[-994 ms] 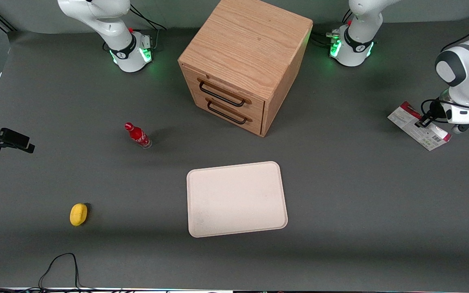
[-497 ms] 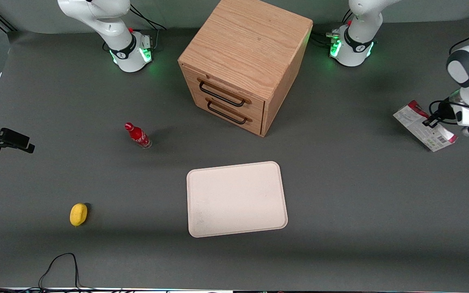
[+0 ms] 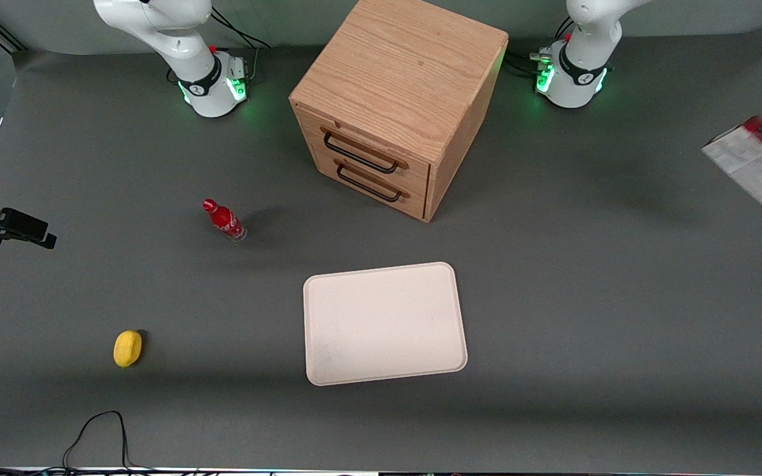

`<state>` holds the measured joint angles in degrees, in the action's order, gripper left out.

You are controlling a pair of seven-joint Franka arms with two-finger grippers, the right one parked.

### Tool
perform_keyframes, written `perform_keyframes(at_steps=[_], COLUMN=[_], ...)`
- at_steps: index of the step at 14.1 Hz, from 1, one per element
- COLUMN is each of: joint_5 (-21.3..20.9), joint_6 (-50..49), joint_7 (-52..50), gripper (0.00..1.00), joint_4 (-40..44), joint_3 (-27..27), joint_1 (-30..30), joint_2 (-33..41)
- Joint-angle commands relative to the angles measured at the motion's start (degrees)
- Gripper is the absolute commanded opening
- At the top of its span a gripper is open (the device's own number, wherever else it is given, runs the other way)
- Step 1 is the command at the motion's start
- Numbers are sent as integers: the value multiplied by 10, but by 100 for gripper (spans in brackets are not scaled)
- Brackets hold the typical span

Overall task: Place red cookie box on tray
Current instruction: 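Lift the cookie box and carry it toward the cream tray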

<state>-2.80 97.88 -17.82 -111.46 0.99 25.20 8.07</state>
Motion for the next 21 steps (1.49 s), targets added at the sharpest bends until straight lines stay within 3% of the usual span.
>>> perform_keyframes(at_steps=[1, 4, 7, 13, 18, 21], joint_5=[-2, 0, -3, 2, 6, 6], joint_6=[-99, -118, -129, -232, -205, -157], joint_7=[0, -1, -2, -9, -29, -119], gripper=[0, 0, 0, 0, 0, 0], joint_4=[128, 183, 270, 550, 585, 585], joint_3=[-4, -3, 3, 5, 8, 7], joint_1=[-12, -37, -116, -281, -406, -482], joint_2=[-22, -42, -104, -317, -366, -382])
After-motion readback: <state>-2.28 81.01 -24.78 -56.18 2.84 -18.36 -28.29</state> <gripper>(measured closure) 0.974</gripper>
